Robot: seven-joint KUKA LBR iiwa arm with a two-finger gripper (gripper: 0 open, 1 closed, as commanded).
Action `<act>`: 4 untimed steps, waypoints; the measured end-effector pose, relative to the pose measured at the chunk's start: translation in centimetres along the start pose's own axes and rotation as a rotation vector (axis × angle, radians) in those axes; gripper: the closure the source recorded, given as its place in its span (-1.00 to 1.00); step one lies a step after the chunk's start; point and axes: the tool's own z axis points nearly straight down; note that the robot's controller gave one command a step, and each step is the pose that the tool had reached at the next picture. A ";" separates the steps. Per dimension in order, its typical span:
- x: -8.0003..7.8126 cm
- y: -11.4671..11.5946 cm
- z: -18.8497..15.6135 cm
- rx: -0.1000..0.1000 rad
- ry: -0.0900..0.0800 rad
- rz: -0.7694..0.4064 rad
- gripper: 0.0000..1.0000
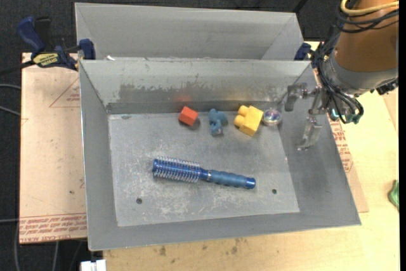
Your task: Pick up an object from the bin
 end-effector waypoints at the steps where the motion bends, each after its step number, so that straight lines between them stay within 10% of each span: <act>1: 10.1 2.1 8.4 -0.002 0.007 0.020 -1.00; 2: 7.0 9.7 12.1 -0.003 -0.005 0.197 -1.00; 3: 7.0 9.4 12.0 0.000 -0.006 0.200 1.00; 4: 7.0 9.4 12.0 0.001 -0.006 0.200 -1.00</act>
Offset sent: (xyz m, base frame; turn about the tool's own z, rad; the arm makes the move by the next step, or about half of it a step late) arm -0.0970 0.0194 -0.0792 0.0196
